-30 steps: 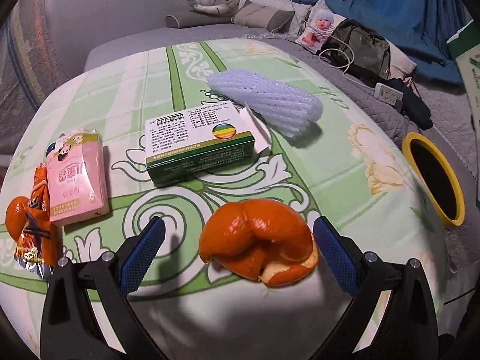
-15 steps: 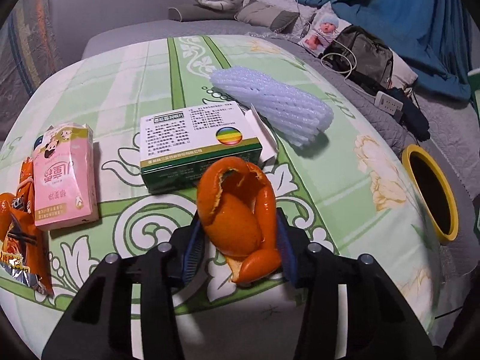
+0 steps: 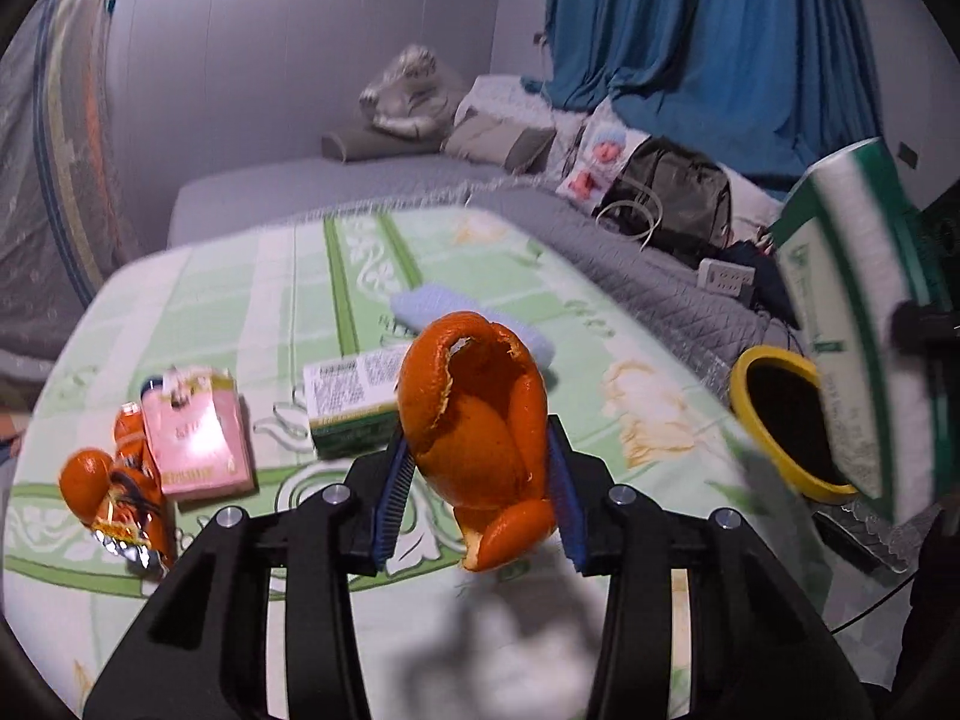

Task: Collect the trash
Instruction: 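Carry tissue pack and orange peel over the yellow bin and open both grippers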

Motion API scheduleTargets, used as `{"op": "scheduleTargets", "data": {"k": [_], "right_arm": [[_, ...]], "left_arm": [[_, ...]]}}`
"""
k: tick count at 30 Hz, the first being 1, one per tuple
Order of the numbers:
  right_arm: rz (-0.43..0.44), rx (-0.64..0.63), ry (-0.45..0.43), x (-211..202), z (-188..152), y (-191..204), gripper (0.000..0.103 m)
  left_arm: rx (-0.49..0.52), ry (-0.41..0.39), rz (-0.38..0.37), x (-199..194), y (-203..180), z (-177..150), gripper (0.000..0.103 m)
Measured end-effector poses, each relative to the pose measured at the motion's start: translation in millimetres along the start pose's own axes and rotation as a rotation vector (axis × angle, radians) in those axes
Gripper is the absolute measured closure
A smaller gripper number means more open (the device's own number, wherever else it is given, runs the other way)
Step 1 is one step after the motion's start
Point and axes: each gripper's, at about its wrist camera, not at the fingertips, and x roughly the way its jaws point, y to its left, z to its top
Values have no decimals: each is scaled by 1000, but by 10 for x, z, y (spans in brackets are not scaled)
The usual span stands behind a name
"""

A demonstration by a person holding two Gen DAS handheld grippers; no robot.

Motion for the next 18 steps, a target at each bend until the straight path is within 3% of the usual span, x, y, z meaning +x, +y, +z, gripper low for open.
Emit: {"op": "scheduleTargets", "data": {"k": [6, 18], "right_arm": [[-31, 32, -67, -214, -18, -49, 22], [-203, 131, -258, -1048, -119, -493, 22]], "left_arm": [[58, -85, -37, -214, -374, 238, 63], [186, -137, -160, -15, -1220, 597, 63]]}}
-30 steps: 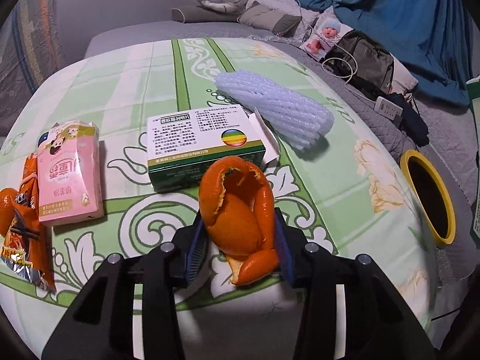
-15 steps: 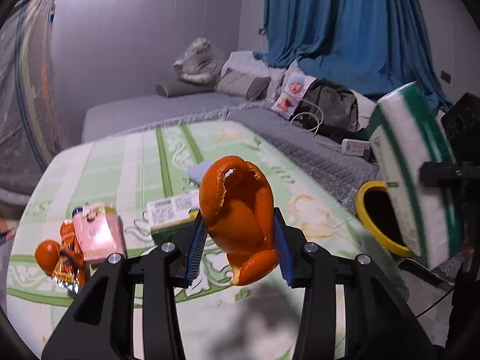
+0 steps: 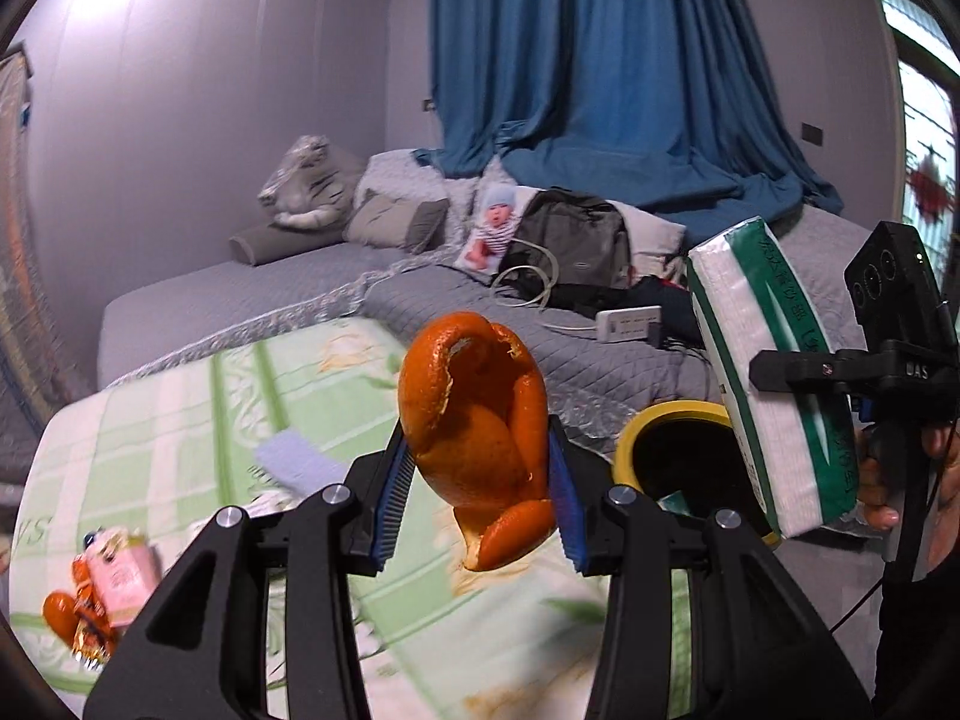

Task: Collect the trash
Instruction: 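Carry tissue pack and orange peel over the yellow bin and open both grippers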

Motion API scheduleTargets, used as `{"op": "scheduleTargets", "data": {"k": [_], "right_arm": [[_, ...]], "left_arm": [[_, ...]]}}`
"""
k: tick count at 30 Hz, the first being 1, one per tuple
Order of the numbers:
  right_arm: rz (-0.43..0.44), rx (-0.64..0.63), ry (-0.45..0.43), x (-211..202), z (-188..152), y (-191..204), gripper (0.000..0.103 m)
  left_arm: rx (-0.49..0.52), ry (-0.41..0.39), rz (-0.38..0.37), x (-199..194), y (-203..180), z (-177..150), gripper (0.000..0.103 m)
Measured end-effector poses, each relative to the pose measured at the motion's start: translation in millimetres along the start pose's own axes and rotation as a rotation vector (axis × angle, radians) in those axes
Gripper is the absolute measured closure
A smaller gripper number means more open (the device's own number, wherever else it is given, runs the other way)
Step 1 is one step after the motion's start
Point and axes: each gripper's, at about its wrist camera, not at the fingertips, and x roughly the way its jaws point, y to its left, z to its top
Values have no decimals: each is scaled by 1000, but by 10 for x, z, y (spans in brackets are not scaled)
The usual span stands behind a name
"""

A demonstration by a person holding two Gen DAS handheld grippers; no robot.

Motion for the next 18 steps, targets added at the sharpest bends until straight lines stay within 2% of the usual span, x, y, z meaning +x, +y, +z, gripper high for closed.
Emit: {"op": "scheduleTargets", "data": {"k": [9, 18], "right_arm": [[-204, 73, -118, -486, -54, -567, 22], [-430, 121, -152, -603, -236, -1144, 22]], "left_arm": [[68, 16, -105, 541, -554, 194, 63], [96, 61, -205, 1164, -1109, 168, 62]]}}
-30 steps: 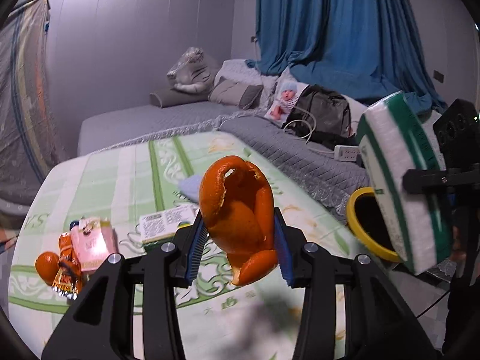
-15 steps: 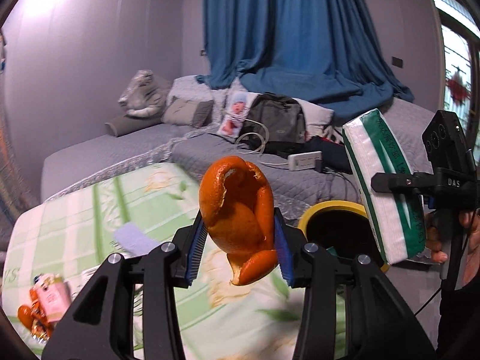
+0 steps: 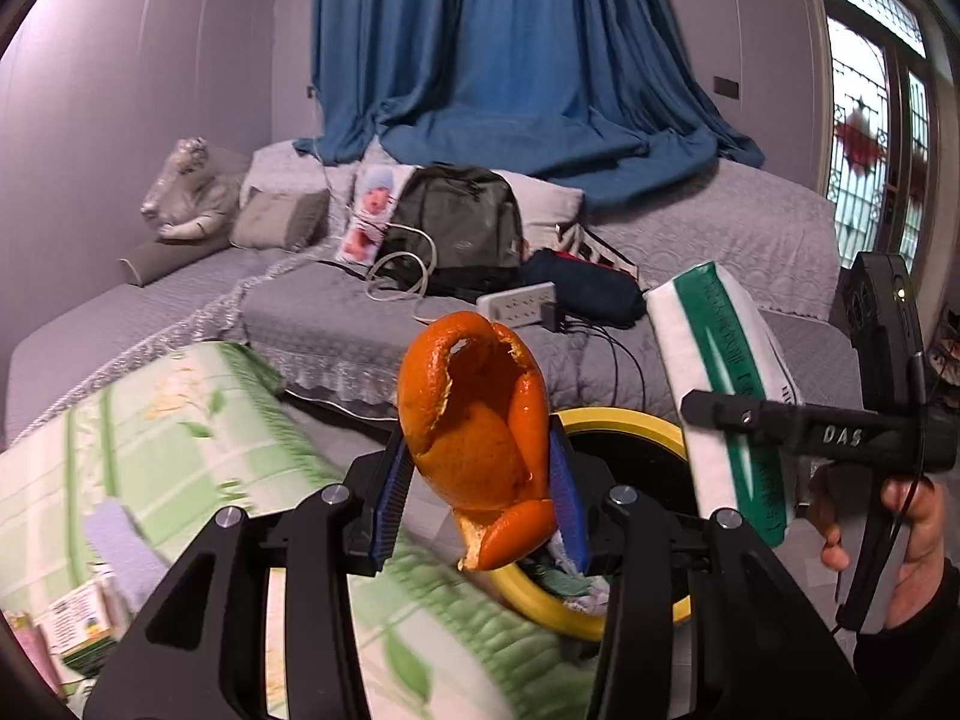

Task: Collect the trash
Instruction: 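Carry tissue pack and orange peel over the yellow bin and open both grippers, then move the right gripper to the blue foam net and grasp it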

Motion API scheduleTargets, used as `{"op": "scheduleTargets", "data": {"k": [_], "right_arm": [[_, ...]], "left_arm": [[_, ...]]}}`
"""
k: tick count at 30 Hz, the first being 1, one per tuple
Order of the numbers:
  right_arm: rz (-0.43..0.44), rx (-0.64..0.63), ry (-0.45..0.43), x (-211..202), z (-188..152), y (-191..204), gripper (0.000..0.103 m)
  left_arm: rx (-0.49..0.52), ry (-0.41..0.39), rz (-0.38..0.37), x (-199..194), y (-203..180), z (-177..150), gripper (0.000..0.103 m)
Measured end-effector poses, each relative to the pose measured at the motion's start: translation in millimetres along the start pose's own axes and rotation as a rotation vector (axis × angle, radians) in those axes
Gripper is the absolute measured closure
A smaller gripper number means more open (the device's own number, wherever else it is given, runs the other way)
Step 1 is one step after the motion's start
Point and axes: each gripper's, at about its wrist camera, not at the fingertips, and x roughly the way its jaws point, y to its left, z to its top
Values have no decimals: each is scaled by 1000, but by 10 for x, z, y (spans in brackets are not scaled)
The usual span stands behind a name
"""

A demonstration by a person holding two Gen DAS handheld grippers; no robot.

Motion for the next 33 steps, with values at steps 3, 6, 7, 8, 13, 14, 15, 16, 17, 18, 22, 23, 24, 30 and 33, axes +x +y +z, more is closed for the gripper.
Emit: {"op": "scheduleTargets", "data": {"k": [3, 6, 7, 8, 13, 14, 15, 16, 17, 18, 22, 23, 24, 30, 33], "right_arm": [[-52, 31, 11, 121, -51, -174, 22], [-83, 59, 28, 259, -94, -356, 22], [-93, 64, 32, 282, -114, -410, 22], [-110, 71, 36, 324, -134, -453, 22], [-142, 91, 61, 519, -172, -601, 22], [-137, 97, 67, 546, -171, -620, 22], [-134, 102, 73, 580, -176, -639, 22], [-132, 102, 74, 594, -167, -650, 21], [-129, 104, 74, 611, -157, -660, 21], [-130, 106, 76, 626, -146, -673, 19], [-179, 125, 64, 620, -94, -737, 13], [-188, 129, 54, 598, -85, -759, 12], [-192, 133, 45, 564, -76, -773, 12], [-201, 112, -12, 308, -63, -711, 11], [-180, 67, -30, 210, -53, -577, 10]], "left_arm": [[5, 39, -21, 291, -93, -31, 62], [8, 67, -25, 524, -145, -68, 62], [10, 82, -20, 619, -165, -88, 62], [10, 95, -18, 700, -182, -112, 62], [8, 153, -14, 1015, -247, -216, 62], [1, 168, -16, 1078, -253, -229, 61], [-10, 179, -18, 1124, -249, -236, 60], [-20, 187, -20, 1151, -252, -242, 58], [-33, 196, -19, 1184, -238, -234, 57], [-49, 196, -17, 1197, -217, -229, 55], [-101, 145, 11, 1099, -143, -202, 18], [-109, 128, 21, 1056, -115, -195, 18], [-113, 118, 35, 1016, -88, -196, 16], [-209, 50, 104, 708, 206, -186, 13], [-249, -7, 141, 470, 368, -171, 12]]}}
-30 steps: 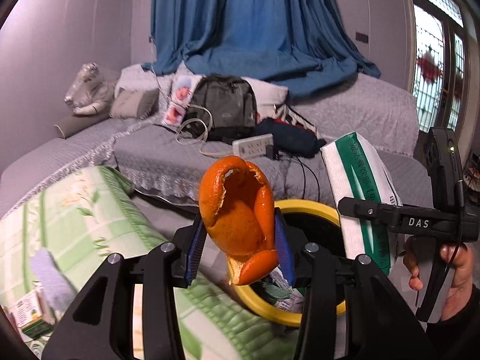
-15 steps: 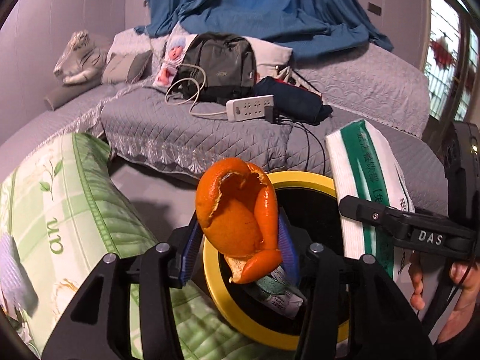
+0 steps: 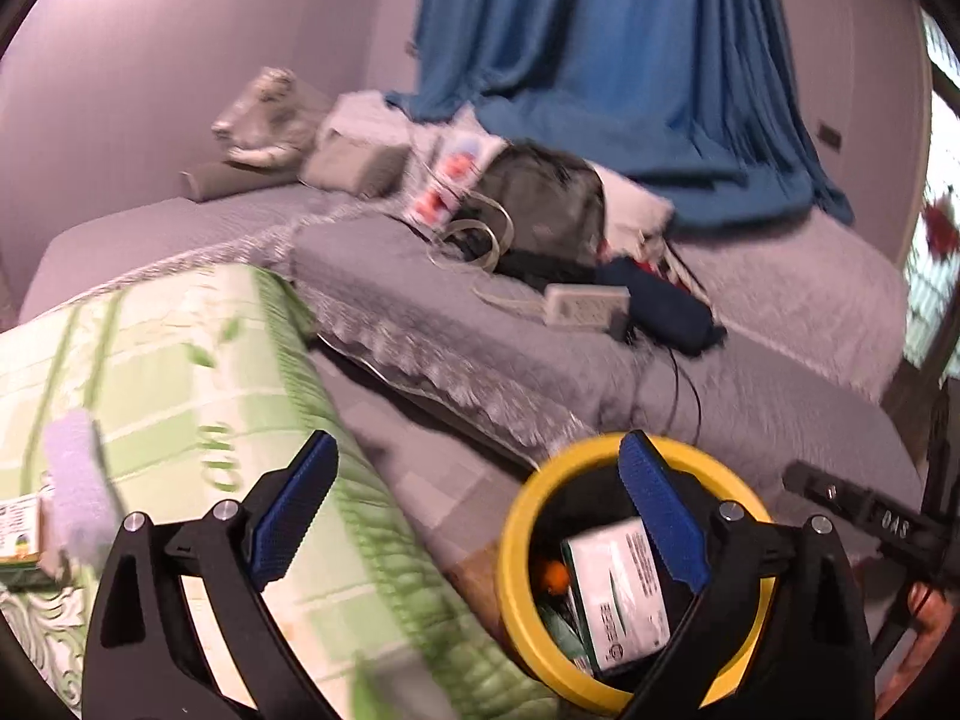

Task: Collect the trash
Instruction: 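Move the right gripper to the blue foam net and grasp it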

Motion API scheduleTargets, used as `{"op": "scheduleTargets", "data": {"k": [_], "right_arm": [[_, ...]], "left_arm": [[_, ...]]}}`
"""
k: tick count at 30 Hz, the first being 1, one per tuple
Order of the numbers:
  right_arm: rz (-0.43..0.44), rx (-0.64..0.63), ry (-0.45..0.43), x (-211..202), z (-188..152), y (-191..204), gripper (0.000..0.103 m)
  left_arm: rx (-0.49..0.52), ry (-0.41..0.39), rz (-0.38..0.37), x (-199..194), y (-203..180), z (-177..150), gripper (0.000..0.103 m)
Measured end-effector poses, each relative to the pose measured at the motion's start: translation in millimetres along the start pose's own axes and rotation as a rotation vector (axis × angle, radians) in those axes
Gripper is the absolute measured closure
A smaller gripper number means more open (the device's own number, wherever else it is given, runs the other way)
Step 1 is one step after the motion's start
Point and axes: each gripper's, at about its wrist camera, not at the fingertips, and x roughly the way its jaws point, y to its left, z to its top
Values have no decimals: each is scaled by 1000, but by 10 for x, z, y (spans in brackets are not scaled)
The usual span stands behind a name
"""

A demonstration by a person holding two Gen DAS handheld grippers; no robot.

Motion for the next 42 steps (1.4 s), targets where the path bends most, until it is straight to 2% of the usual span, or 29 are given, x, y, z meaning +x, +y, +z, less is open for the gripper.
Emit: {"op": "scheduleTargets", "data": {"k": [4, 9, 11, 16, 20, 25, 30, 31, 34, 35, 39, 42], "right_arm": [[73, -71, -22, -119, 35, 298, 10], [160, -198, -27, -185, 54, 892, 9], [206, -257, -6, -154, 38, 1210, 9], [335, -419, 94, 86, -138, 2083, 9], [414, -537, 196, 343, -416, 2777, 9], [454, -672, 339, 799, -803, 3618, 10], [413, -759, 446, 1288, -1021, 4216, 13], [407, -769, 466, 1363, -1037, 4262, 17], [364, -788, 497, 1590, -1093, 4397, 20], [353, -790, 513, 1668, -1111, 4418, 21], [321, -814, 564, 1842, -1240, 4470, 29], [297, -809, 617, 1982, -1327, 4474, 42]], "left_arm": [[-61, -111, 48, -455, 291, 92, 10], [-136, -249, 72, -1152, 712, 206, 9], [-157, -286, 75, -1406, 889, 230, 8], [-145, -345, 146, -2037, 1404, 187, 8], [-117, -392, 293, -2502, 1875, 21, 8], [-190, -440, 476, -2958, 2397, -251, 8], [-292, -520, 559, -3444, 2915, -424, 8], [-302, -532, 555, -3509, 2996, -426, 8], [-272, -526, 540, -3624, 3132, -473, 8], [-244, -509, 528, -3616, 3143, -478, 8], [-110, -370, 398, -3407, 3142, -520, 8], [-28, -332, 345, -3281, 3033, -576, 8]]}}
